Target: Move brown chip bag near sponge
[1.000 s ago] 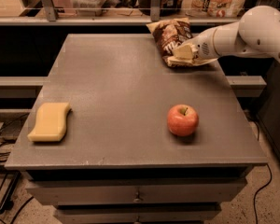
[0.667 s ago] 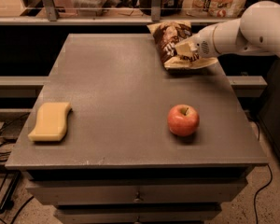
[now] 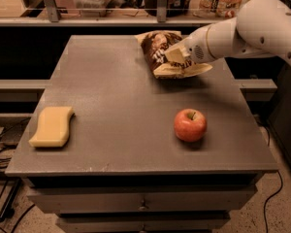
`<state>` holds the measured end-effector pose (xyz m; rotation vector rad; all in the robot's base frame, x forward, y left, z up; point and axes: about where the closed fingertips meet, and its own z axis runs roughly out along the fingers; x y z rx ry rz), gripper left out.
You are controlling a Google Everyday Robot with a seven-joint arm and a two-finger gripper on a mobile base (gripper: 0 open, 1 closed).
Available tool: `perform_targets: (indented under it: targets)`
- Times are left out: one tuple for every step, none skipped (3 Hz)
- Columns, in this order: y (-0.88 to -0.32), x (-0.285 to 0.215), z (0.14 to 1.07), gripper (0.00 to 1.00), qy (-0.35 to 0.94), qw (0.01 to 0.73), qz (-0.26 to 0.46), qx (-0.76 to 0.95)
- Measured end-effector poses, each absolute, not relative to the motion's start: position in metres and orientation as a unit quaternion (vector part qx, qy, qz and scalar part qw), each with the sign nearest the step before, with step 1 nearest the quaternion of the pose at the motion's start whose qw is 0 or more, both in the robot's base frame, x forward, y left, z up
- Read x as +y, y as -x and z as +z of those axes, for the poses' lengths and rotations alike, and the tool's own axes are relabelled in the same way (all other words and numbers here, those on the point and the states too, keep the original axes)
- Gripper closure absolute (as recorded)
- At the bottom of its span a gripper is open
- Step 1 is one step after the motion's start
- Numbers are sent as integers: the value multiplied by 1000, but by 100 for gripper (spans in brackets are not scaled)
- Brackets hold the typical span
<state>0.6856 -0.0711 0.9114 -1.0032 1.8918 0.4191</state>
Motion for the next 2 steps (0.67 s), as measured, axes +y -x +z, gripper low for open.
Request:
perform_targets:
  targets:
    - [-636,-15,922,100,456,426,185,759]
    - [-577,46,935,100,507,396,203,738]
